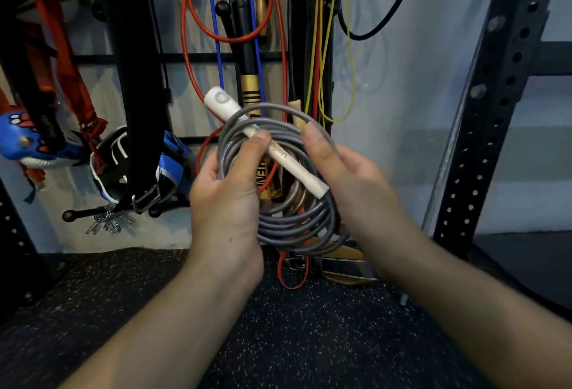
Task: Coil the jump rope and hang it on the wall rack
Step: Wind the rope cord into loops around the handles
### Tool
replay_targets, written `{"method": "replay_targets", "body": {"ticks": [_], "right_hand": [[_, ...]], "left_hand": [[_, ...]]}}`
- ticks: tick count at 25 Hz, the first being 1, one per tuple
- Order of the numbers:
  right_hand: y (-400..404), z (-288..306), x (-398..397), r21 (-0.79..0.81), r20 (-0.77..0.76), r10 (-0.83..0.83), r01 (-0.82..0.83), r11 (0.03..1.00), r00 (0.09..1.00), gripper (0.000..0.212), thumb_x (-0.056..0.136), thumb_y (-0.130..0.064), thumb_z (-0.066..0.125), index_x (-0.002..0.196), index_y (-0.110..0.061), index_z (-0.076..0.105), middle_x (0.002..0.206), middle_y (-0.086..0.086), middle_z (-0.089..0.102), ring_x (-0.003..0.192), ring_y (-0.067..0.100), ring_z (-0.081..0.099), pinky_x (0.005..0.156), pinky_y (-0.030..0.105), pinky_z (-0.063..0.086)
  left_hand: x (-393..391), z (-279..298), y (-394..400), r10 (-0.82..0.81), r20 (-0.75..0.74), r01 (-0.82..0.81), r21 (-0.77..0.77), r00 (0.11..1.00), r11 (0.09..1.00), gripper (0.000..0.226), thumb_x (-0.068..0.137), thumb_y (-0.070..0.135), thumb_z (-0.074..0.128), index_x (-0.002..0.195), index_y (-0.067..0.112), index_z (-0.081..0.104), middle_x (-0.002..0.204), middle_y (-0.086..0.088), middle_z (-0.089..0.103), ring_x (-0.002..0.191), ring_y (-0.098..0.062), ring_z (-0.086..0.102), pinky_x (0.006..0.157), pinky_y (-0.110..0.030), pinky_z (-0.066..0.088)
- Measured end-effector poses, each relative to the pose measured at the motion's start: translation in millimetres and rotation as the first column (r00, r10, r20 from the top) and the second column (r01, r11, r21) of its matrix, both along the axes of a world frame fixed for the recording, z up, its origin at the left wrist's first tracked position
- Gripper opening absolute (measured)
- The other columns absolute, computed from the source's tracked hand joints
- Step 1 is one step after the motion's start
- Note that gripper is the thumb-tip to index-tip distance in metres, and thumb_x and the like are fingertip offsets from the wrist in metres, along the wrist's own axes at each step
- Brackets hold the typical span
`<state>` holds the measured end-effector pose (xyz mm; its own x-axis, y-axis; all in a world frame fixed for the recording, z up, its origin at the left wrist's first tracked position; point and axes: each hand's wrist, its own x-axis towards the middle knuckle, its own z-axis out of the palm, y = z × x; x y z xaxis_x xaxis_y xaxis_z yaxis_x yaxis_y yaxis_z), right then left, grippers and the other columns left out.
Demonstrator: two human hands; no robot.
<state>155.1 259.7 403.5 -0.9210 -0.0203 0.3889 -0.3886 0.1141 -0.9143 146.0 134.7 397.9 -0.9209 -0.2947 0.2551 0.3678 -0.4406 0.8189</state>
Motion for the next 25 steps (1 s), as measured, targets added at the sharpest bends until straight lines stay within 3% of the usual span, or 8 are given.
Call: {"method": "replay_targets", "body": {"ticks": [3, 6, 11, 14, 17, 19, 21, 25], "right_hand": [[-13, -13, -2, -0.177, -0.053, -0.106, 0.095, 0.98, 0.993, 0.035, 0.093, -0.044, 0.066, 0.088, -0.012, 0.078, 0.065, 0.0, 0.067, 0.059, 0.007, 0.06, 0.052, 0.019, 0.048], [-10, -16, -9, -0.185, -0.075, -0.121, 0.106, 0.977, 0.99, 0.029, 0.094, -0.038, 0.067, 0.088, -0.012, 0.078, 0.066, 0.0, 0.066, 0.06, 0.009, 0.059, 0.053, 0.02, 0.048], [12, -2, -16, -0.051, -0.146, -0.115, 0.108, 0.993, 0.983, 0.026, 0.093, -0.038, 0.068, 0.079, -0.017, 0.076, 0.055, -0.005, 0.059, 0.049, 0.007, 0.051, 0.047, 0.022, 0.042], [33, 14, -19, 0.165, -0.195, -0.025, 0.058, 0.985, 0.98, 0.032, 0.091, -0.04, 0.069, 0.09, -0.01, 0.079, 0.064, 0.014, 0.064, 0.055, 0.018, 0.054, 0.054, 0.032, 0.042], [41, 26, -18, 0.439, -0.186, 0.121, -0.027, 0.898, 0.975, 0.031, 0.09, -0.039, 0.071, 0.09, -0.009, 0.078, 0.062, 0.009, 0.064, 0.052, 0.013, 0.053, 0.05, 0.027, 0.04], [36, 28, -18, 0.589, -0.174, 0.185, -0.048, 0.807, 0.967, 0.028, 0.088, -0.038, 0.073, 0.082, -0.011, 0.076, 0.058, 0.001, 0.063, 0.05, 0.006, 0.05, 0.048, 0.026, 0.04], [28, 24, -18, 0.672, -0.187, 0.247, -0.06, 0.738, 0.951, 0.024, 0.088, -0.037, 0.075, 0.079, -0.015, 0.076, 0.063, 0.001, 0.07, 0.054, 0.006, 0.056, 0.053, 0.033, 0.047], [26, 14, -15, 0.712, -0.178, 0.307, -0.093, 0.696, 0.935, 0.017, 0.089, -0.04, 0.074, 0.073, -0.037, 0.069, 0.064, -0.016, 0.069, 0.061, -0.006, 0.06, 0.058, 0.019, 0.047]], "left_hand": [[5, -8, 7, 0.015, 0.044, -0.018, 0.069, 0.999, 0.997, 0.01, 0.087, 0.03, 0.077, 0.095, 0.025, 0.076, 0.087, 0.005, 0.075, 0.042, 0.002, 0.051, 0.044, -0.018, 0.044], [5, -14, 6, 0.01, 0.037, -0.01, 0.016, 0.999, 1.0, 0.011, 0.084, 0.035, 0.078, 0.092, 0.028, 0.075, 0.085, 0.003, 0.066, 0.05, -0.003, 0.048, 0.049, -0.023, 0.043], [0, -3, -10, -0.145, 0.028, 0.148, -0.145, 0.989, 0.978, 0.047, 0.072, 0.038, 0.081, 0.116, 0.021, 0.073, 0.095, 0.006, 0.076, 0.071, -0.011, 0.067, 0.066, -0.031, 0.055], [-11, 16, -40, -0.165, -0.072, 0.136, -0.303, 0.984, 0.943, 0.076, 0.067, 0.036, 0.088, 0.136, 0.028, 0.056, 0.114, 0.002, 0.076, 0.088, -0.01, 0.075, 0.084, -0.037, 0.057], [-12, 40, -67, -0.167, -0.194, -0.031, -0.736, 0.967, 0.676, 0.097, 0.059, 0.052, 0.089, 0.144, 0.048, 0.042, 0.135, 0.011, 0.069, 0.122, -0.007, 0.066, 0.108, -0.044, 0.048], [-5, 48, -66, -0.283, -0.076, 0.012, -0.955, 0.956, 0.296, 0.107, 0.055, 0.063, 0.089, 0.146, 0.058, 0.031, 0.128, 0.028, 0.069, 0.119, 0.004, 0.064, 0.109, -0.037, 0.044], [3, 41, -50, -0.362, 0.098, 0.137, -0.987, 0.927, 0.083, 0.101, 0.057, 0.056, 0.091, 0.142, 0.055, 0.036, 0.116, 0.031, 0.073, 0.103, 0.008, 0.07, 0.094, -0.024, 0.053], [-2, 15, -33, -0.422, 0.22, 0.319, -0.931, 0.879, 0.177, 0.043, 0.071, 0.027, 0.091, 0.108, 0.027, 0.07, 0.091, -0.002, 0.08, 0.07, -0.018, 0.076, 0.069, -0.037, 0.065]]}}
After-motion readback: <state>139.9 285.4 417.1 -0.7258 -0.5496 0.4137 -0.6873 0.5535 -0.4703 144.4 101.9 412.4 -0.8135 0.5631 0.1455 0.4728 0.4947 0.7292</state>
